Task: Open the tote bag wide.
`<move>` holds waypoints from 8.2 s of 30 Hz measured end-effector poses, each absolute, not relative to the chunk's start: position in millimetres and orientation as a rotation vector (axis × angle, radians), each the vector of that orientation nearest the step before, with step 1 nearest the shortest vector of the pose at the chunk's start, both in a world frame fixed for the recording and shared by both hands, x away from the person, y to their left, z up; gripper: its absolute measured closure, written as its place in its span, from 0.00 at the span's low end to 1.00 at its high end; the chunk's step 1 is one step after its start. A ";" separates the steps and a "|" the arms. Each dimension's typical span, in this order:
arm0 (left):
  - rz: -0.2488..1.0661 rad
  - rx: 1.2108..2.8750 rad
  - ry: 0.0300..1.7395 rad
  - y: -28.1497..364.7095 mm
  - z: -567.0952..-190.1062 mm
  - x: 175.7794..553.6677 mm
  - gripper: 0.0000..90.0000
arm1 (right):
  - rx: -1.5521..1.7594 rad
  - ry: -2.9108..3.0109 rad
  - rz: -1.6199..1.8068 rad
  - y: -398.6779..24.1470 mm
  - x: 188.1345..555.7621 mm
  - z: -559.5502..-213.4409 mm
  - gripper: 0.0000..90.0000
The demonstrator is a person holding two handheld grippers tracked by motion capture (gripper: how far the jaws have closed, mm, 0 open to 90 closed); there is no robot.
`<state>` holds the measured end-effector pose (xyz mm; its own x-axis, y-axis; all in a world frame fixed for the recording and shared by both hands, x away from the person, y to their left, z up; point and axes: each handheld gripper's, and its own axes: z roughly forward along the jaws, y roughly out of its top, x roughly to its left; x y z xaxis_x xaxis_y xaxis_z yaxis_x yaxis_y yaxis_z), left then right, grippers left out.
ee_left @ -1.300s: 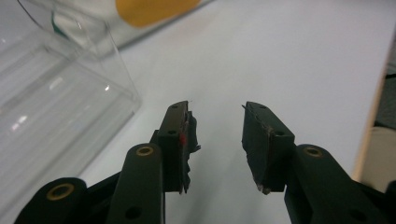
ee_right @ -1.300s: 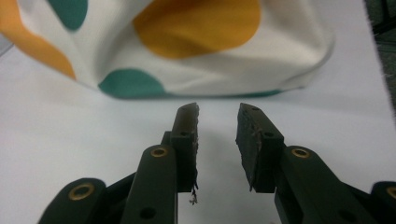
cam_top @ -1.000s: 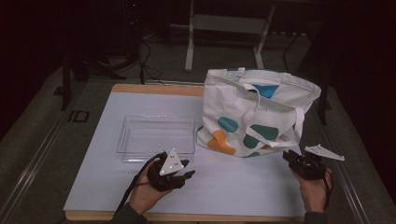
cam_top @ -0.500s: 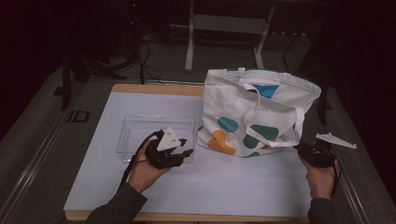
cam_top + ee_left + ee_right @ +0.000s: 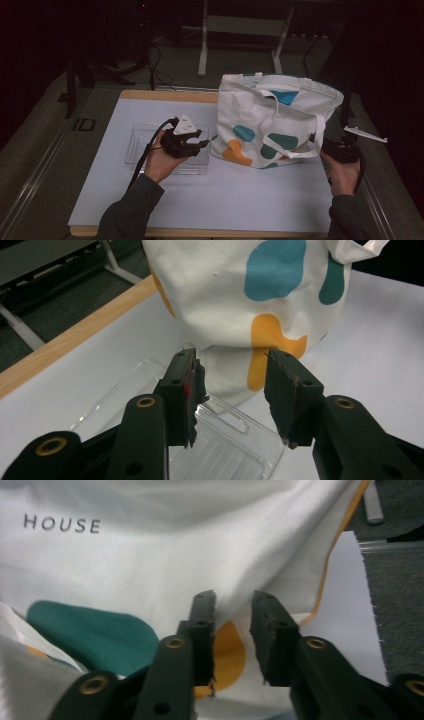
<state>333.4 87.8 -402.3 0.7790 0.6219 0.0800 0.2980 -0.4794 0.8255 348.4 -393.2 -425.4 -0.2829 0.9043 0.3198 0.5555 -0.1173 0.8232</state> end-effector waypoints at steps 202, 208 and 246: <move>0.307 2.398 0.812 16.2 -464.8 409.7 0.96 | 1.701 2.144 1.051 -368.5 332.3 -518.8 0.93; 0.262 2.367 0.804 20.7 -460.5 408.4 0.79 | 1.689 2.112 1.082 -375.1 327.4 -509.6 0.86; 0.359 2.243 0.787 31.2 -435.2 404.3 0.95 | 1.617 2.013 1.161 -385.5 346.8 -468.3 0.99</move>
<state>404.3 31.2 -435.2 0.7746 0.6321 0.0221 0.4311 -0.5533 0.7127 346.8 -385.5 -468.3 -0.3157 0.9180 0.2399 0.6674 0.0351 0.7439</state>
